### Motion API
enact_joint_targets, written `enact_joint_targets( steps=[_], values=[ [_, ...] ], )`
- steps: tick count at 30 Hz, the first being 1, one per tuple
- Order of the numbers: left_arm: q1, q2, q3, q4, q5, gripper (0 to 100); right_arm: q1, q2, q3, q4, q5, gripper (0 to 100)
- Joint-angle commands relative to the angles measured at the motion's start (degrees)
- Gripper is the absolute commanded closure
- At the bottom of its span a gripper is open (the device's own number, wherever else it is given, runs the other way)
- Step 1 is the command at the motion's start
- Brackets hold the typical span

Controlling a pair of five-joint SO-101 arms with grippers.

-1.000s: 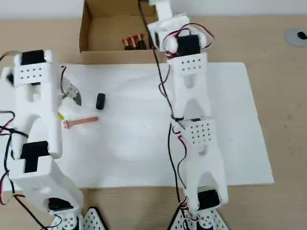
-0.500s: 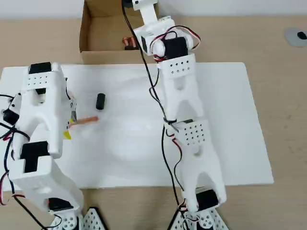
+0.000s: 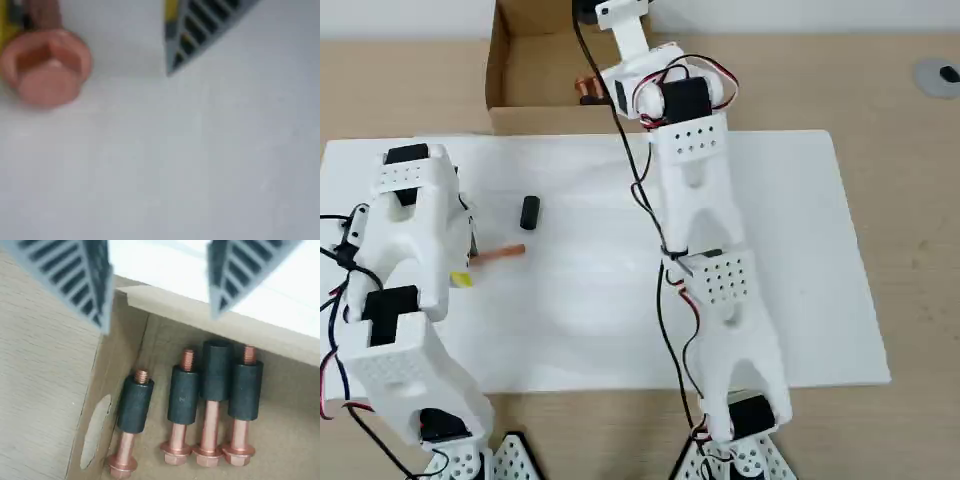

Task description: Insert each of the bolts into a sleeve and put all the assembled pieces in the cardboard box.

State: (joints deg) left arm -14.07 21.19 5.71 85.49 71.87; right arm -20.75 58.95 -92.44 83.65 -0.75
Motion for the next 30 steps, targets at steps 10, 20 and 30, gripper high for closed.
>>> enact_joint_targets(
  steps=[10,20,30],
  values=[
    [-1.6,4.2,-12.2,9.3,-5.4,99,-1.3,-0.8,-3.1,0.2,-0.3,83.4],
    [-2.0,3.9,-24.9,15.0,-21.4,99,-1.1,-0.8,-3.1,0.2,-0.3,83.4],
    [-5.9,-12.5,-35.4,14.9,-63.3,99,-4.5,-7.0,-3.0,7.4,-5.7,83.5]
  ],
)
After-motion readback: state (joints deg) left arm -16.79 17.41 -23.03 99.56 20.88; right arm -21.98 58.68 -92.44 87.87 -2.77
